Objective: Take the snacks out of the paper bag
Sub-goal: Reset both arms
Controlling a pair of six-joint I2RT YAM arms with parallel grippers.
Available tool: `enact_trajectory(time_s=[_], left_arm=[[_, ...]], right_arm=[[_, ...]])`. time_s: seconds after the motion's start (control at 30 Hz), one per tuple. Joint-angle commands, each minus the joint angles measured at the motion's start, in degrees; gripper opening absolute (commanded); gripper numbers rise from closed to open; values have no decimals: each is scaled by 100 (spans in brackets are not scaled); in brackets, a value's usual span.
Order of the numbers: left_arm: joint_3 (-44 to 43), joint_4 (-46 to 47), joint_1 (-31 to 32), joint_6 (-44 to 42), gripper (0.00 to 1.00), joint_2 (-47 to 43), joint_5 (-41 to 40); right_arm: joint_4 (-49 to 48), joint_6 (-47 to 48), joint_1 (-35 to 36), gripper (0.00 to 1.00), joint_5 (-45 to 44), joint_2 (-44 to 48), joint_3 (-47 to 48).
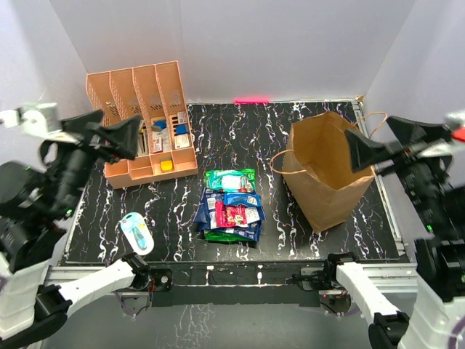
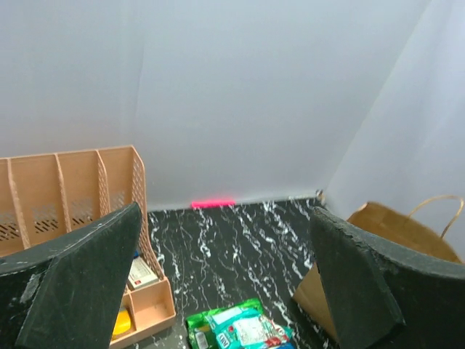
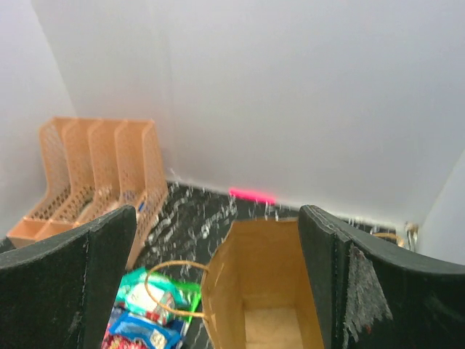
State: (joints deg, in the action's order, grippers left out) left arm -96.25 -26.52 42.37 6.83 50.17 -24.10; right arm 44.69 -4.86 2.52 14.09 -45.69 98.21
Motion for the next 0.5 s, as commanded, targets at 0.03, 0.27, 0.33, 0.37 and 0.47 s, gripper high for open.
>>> enact_trajectory(time_s=[0.03,0.27,0.33,0.37,0.47], left_arm=[[149,439,-18,-162,98,-585,-317],[80,315,-17,-147,98,-564,-299],[94,321,-18,-147,98,-546,-297],[105,331,-18,-152,98,-537,-291],[99,332,-18,-147,98,-515,-265]], right_arm=[[-759,-116,135,98,-5,437,438],[-708,-318,123,98,-627,441,723],[-656,-337,125,98,-737,403,772],[-605,-363,125,98,-828,377,804],[-439,-205,119,98,-808,342,791]])
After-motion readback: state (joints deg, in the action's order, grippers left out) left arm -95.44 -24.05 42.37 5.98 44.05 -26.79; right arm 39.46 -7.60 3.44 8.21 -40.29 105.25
